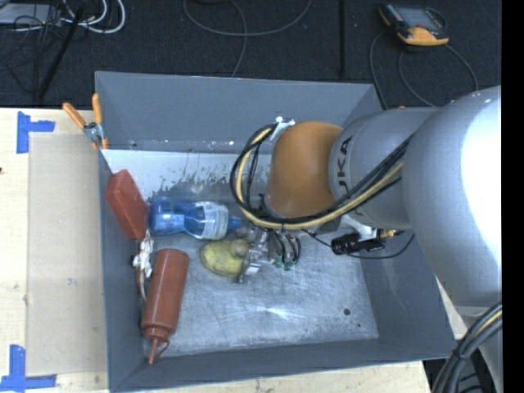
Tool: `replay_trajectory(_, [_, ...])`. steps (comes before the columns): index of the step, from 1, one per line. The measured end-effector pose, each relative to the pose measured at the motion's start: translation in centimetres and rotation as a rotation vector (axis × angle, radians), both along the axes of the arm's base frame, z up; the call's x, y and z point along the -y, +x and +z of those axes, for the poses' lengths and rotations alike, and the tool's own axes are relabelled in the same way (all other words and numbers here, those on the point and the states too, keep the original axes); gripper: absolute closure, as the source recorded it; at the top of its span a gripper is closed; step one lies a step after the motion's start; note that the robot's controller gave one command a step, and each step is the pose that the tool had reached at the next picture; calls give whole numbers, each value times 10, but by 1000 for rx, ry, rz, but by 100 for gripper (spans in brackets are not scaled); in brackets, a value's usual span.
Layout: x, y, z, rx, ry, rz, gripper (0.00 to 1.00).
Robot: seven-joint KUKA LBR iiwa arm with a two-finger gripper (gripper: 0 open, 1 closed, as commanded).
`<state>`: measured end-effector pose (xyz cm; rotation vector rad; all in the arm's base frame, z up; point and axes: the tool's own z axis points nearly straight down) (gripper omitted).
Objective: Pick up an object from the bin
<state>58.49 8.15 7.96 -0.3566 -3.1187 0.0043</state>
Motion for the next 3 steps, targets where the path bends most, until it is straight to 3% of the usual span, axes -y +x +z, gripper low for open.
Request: replay_trajectory(3, [0,-3,49,-6,1,-1,100])
